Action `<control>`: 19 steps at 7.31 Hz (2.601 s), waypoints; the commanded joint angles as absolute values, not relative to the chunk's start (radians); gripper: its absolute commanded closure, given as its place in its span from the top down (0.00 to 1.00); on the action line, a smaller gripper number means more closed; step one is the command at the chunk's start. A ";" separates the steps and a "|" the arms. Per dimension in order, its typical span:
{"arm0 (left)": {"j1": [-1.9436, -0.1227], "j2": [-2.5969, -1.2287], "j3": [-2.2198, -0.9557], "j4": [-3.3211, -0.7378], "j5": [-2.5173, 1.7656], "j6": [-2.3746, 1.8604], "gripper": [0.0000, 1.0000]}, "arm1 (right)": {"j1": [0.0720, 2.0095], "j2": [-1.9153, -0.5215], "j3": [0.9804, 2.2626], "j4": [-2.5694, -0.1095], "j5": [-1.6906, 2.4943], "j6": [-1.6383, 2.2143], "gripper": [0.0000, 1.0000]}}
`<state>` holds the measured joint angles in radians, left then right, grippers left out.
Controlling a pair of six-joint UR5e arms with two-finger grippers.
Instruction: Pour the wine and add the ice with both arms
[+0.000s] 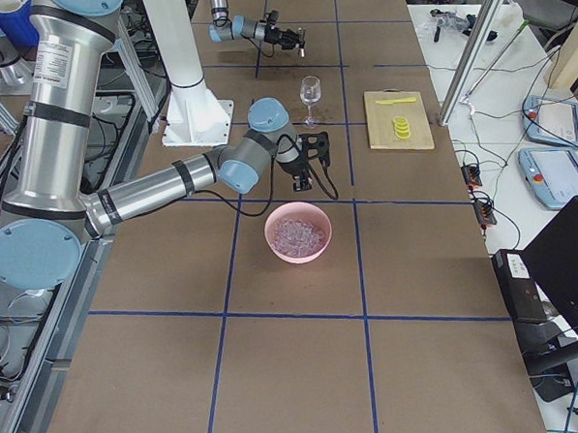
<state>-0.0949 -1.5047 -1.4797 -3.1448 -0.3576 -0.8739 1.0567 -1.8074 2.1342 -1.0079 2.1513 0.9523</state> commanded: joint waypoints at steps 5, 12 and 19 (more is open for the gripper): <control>-0.092 -1.529 -1.463 -3.145 -0.360 -0.870 0.14 | 1.057 -1.783 2.138 -1.008 2.158 0.988 0.00; -0.094 -1.525 -1.476 -3.146 -0.397 -0.861 1.00 | 1.055 -1.750 2.143 -0.997 2.189 1.038 0.00; -0.100 -1.403 -1.595 -3.132 -0.598 -0.861 1.00 | 1.057 -1.721 2.154 -0.988 2.195 1.077 0.00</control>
<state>-0.0997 -1.4421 -1.5443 -3.1408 -0.5522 -0.8606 1.0567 -1.7215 2.1483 -0.9891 2.1946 1.0760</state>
